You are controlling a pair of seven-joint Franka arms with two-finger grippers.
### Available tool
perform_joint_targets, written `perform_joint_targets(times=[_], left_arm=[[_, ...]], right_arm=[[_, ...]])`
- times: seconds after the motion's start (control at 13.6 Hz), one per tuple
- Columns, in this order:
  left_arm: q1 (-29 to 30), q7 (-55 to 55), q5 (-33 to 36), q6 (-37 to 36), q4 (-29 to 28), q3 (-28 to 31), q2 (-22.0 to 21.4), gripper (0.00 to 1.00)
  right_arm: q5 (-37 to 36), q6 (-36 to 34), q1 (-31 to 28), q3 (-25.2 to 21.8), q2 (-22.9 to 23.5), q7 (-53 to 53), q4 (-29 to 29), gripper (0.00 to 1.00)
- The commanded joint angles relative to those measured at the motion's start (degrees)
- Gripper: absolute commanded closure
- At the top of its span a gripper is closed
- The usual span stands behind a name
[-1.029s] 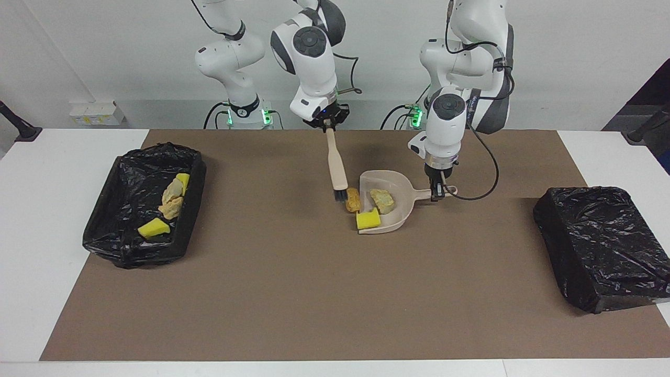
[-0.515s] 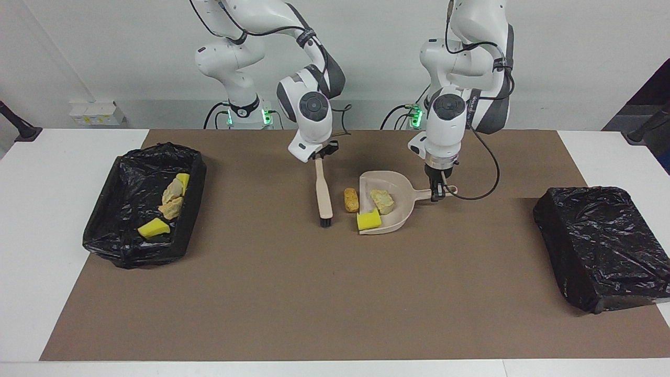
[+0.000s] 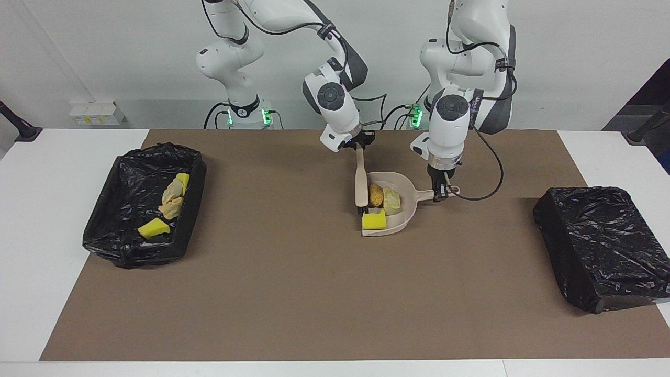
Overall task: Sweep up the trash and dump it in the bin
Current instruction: 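Push the last pieces into the dustpan with the brush in the right gripper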
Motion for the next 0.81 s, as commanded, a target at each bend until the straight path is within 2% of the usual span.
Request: perform_joint_targets(times=[0.0, 0.22, 0.59, 0.74], left_arm=[[0.9, 0.0, 0.4, 1.0, -0.9, -0.3, -0.4, 1.0], [2.1, 0.0, 0.0, 1.6, -0.8, -0.4, -0.3, 1.0], [2.3, 3.9, -5.1, 1.8, -0.8, -0.3, -0.3, 1.0], [3.5, 5.3, -8.0, 2.1, -0.8, -0.4, 0.0, 1.0]], right_arm=[[1.6, 0.2, -0.3, 0.2, 0.2, 0.9, 2.0, 1.0], [-1.5, -5.0, -0.6, -0.3, -2.6, -0.1, 2.6, 1.0], [-5.9, -17.1, -2.7, -0.7, -10.1, 0.2, 3.2, 1.0], [-12.9, -21.6, -4.7, -0.5, -12.6, 0.3, 3.3, 1.0]])
